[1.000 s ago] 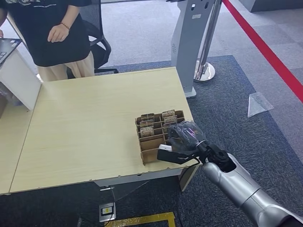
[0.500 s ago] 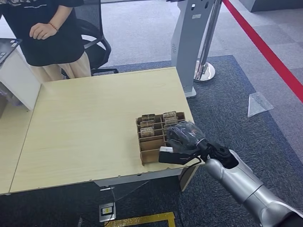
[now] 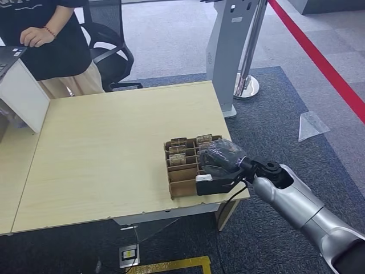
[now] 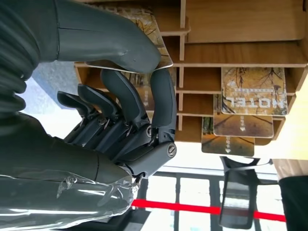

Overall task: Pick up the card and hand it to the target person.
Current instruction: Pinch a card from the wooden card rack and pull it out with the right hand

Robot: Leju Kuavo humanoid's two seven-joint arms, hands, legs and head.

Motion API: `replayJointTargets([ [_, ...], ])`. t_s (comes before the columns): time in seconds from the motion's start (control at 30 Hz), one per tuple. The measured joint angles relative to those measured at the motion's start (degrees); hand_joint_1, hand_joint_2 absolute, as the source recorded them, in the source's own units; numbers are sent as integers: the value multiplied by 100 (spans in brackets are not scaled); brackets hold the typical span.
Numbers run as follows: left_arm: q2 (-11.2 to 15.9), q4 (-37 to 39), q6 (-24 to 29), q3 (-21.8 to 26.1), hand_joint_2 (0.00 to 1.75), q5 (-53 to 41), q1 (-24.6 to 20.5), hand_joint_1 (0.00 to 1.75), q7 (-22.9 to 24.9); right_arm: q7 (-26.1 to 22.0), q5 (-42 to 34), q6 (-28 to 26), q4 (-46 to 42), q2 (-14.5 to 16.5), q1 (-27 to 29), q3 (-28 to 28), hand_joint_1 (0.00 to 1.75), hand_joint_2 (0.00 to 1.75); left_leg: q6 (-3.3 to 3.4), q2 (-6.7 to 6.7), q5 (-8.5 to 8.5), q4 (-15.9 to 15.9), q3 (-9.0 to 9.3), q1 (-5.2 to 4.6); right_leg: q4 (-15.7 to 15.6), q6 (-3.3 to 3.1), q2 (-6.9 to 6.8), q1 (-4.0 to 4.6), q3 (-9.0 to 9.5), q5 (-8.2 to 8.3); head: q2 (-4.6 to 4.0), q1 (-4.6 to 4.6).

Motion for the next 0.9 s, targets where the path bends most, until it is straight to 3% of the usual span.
replayJointTargets([
  [0.5,-24,0,0,-72,175,87,1,0,0,-262,-731,519,-143,-361,-707,723,175,175,1,0,1,0,0,0,1,0,0,0,0,1,0,1],
  [0.7,-22,0,0,-81,175,160,1,0,0,-162,-1740,729,-417,-547,-1220,1111,175,175,1,0,1,1,1,0,2,-1,0,0,-1,1,0,1],
  [0.9,-19,0,0,-128,175,237,-2,0,0,-33,-3338,1112,-748,-679,-1948,1361,175,175,0,1,2,2,0,-1,3,-2,1,0,-2,2,0,1],
])
